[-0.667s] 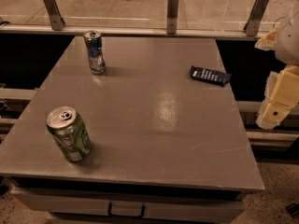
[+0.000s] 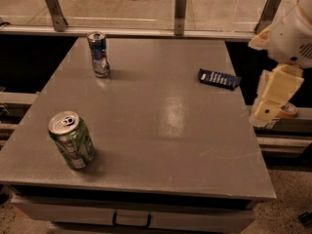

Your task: Knock redbull can over

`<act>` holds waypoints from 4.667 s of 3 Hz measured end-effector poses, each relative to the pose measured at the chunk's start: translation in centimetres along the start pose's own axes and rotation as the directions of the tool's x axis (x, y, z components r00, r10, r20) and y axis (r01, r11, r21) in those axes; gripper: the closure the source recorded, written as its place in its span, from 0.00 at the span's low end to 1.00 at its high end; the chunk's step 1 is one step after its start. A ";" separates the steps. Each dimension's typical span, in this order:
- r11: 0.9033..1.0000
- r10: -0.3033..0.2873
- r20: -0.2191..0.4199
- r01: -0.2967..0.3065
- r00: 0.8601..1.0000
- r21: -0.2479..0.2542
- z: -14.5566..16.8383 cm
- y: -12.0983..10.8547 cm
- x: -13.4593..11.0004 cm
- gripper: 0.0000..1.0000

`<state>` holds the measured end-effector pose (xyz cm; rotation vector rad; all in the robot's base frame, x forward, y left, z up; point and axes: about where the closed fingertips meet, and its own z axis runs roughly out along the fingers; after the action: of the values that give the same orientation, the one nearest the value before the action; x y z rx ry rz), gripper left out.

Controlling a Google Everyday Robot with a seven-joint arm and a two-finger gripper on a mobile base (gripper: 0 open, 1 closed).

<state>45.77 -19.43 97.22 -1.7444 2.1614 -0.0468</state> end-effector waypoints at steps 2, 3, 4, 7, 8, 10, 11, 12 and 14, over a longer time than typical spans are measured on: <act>0.993 -0.118 0.288 0.116 0.950 0.022 6.9 -5.9 -14.7 0.00; 0.989 -0.148 0.448 0.142 0.882 0.047 8.4 -8.0 -26.1 0.00; 0.988 -0.151 0.438 0.146 0.886 0.045 8.4 -7.7 -25.6 0.00; 0.999 -0.033 0.652 0.001 0.758 0.049 13.4 -11.8 -31.1 0.00; 0.998 0.023 0.742 -0.060 0.670 0.023 16.5 -14.6 -34.9 0.00; 0.980 0.197 0.800 -0.113 0.567 -0.162 21.2 -15.6 -41.1 0.18; 0.964 0.260 0.781 -0.108 0.568 -0.243 22.0 -14.5 -42.1 0.41; 0.960 0.276 0.772 -0.119 0.572 -0.254 22.0 -14.4 -41.8 0.64; 0.980 0.172 0.630 -0.195 0.757 -0.034 13.5 -15.2 -32.2 1.00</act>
Offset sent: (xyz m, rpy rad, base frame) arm 0.1782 0.2517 -0.0033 0.4201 -0.1949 0.3071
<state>69.65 10.32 96.62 -1.2595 1.7827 0.4868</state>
